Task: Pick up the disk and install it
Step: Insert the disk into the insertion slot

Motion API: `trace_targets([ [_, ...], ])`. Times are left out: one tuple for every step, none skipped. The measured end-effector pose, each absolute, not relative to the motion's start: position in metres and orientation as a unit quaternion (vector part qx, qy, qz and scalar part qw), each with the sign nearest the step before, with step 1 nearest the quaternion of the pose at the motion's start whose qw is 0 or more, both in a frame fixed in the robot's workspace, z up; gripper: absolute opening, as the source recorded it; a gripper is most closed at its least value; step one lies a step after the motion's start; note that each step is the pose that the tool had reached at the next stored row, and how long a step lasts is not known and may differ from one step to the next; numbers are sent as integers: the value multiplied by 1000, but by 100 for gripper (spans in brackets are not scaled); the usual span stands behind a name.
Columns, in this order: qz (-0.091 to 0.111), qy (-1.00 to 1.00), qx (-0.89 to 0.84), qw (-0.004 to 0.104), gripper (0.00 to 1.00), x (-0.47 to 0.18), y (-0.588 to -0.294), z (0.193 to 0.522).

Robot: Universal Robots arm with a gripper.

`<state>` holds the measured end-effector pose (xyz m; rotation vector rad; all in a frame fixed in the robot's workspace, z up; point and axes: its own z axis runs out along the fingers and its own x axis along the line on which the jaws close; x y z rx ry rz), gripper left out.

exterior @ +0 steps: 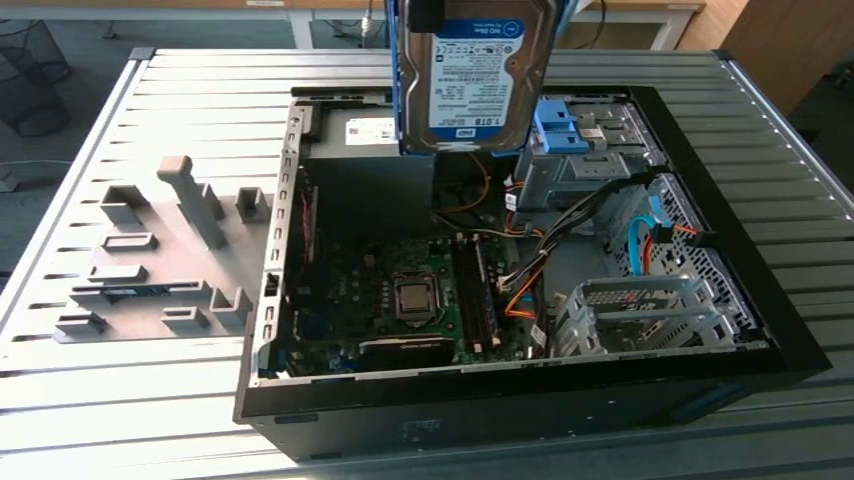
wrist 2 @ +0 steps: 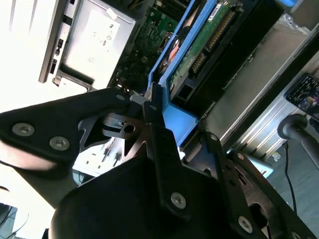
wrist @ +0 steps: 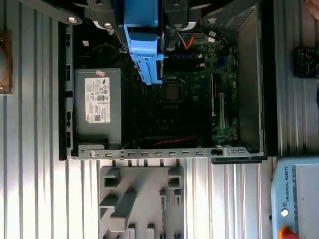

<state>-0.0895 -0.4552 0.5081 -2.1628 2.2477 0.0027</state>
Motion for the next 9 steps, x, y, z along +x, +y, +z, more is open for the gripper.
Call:
trace_targets([
  [0,720,-693,12,37,-89,-456,508],
  [0,720,-693,12,37,-90,-457,507],
  [0,721,-693,12,37,-90,-458,507],
  [0,721,-693,11,37,-90,-461,507],
  [0,721,-693,11,37,-90,-464,506],
  [0,721,-693,11,37,-90,-467,506],
  [0,721,-693,11,37,-90,-470,506],
  [0,721,-693,11,37,-90,-473,506],
  [-1,721,-693,11,37,-90,-476,505],
])
